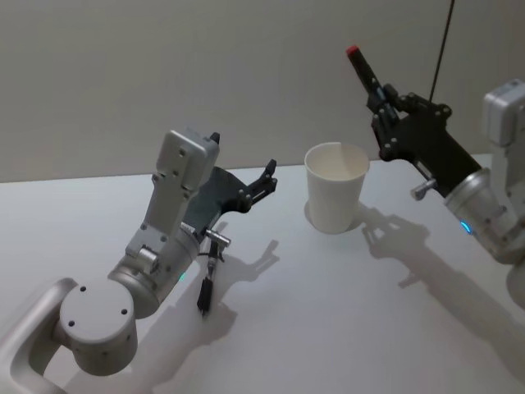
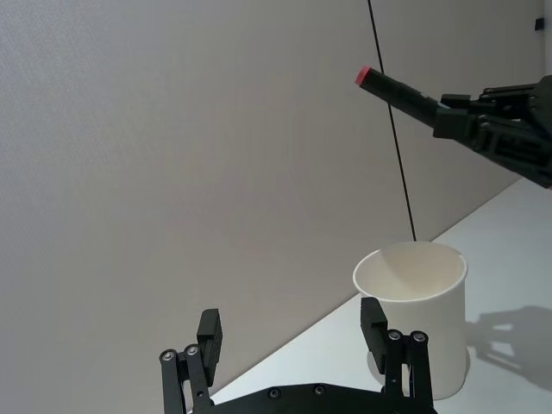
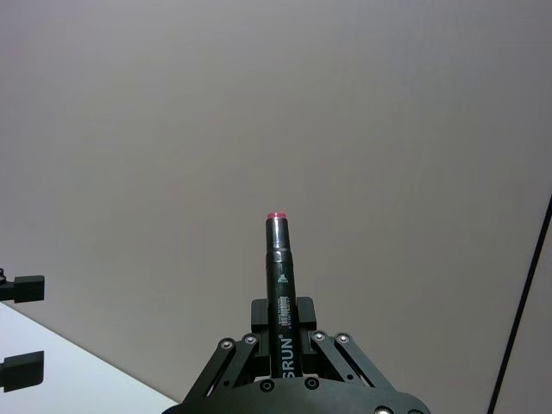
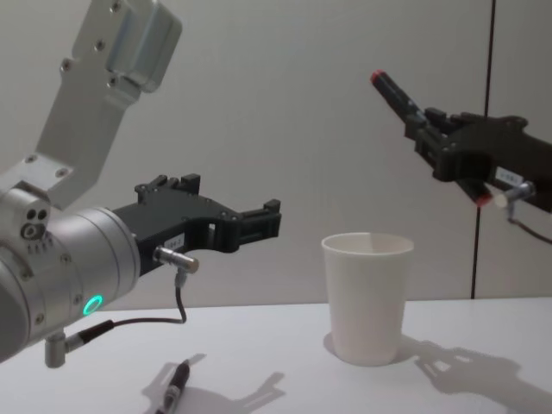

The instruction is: Place the pen into the pen holder.

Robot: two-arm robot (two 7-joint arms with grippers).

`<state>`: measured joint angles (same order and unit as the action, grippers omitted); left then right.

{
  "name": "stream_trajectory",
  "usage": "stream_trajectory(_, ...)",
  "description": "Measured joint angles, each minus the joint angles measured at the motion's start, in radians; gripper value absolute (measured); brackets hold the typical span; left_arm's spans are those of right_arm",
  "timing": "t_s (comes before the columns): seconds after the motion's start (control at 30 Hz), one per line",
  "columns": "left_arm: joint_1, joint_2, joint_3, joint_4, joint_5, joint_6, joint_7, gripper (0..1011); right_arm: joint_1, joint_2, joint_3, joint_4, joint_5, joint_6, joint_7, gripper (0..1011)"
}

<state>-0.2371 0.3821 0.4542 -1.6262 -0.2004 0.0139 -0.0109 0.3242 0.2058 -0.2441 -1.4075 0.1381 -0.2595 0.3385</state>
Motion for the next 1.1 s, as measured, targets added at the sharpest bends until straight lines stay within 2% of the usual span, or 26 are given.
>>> stream_trajectory(0.63,0.000,0.000,0.000,0.000,0.000,0.000,0.000,1001,0.129,-0.072,-0.034,0.238,-0.045,-0.125,0.047,171)
stream_trajectory(1.1,0.000,0.000,0.000,0.000,0.000,0.000,0.000,1001,0.201,-0.115,-0.057,0.380,-0.061,-0.202,0.060,171)
